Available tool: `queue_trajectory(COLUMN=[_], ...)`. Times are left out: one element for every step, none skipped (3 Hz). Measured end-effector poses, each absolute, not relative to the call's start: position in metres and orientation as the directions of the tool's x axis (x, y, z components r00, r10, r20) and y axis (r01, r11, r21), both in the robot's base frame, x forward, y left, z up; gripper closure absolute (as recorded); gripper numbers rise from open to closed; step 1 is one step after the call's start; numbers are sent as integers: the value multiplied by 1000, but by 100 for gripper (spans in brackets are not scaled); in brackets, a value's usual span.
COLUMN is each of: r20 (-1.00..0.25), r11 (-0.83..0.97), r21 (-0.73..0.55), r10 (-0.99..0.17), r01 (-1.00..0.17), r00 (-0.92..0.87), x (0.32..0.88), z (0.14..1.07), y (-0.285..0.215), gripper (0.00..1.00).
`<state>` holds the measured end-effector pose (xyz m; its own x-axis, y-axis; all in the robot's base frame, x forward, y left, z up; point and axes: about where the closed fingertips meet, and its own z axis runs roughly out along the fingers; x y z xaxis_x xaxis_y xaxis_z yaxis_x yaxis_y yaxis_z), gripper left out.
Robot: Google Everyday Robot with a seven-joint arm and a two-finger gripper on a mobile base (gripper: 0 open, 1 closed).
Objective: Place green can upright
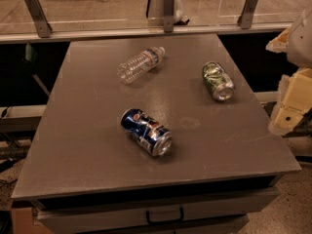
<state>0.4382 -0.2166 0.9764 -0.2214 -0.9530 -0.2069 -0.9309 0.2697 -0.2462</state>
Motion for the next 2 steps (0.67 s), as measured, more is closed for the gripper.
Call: queue_trajectory(r20=[-207,-248], r11=[270,328], r21=[-246,-233], r10=[-953,-930], r01=[-931,-916], r00=[-221,-270], x=[438,461], z=[976,970], y=[-217,-208], gripper=[0,0])
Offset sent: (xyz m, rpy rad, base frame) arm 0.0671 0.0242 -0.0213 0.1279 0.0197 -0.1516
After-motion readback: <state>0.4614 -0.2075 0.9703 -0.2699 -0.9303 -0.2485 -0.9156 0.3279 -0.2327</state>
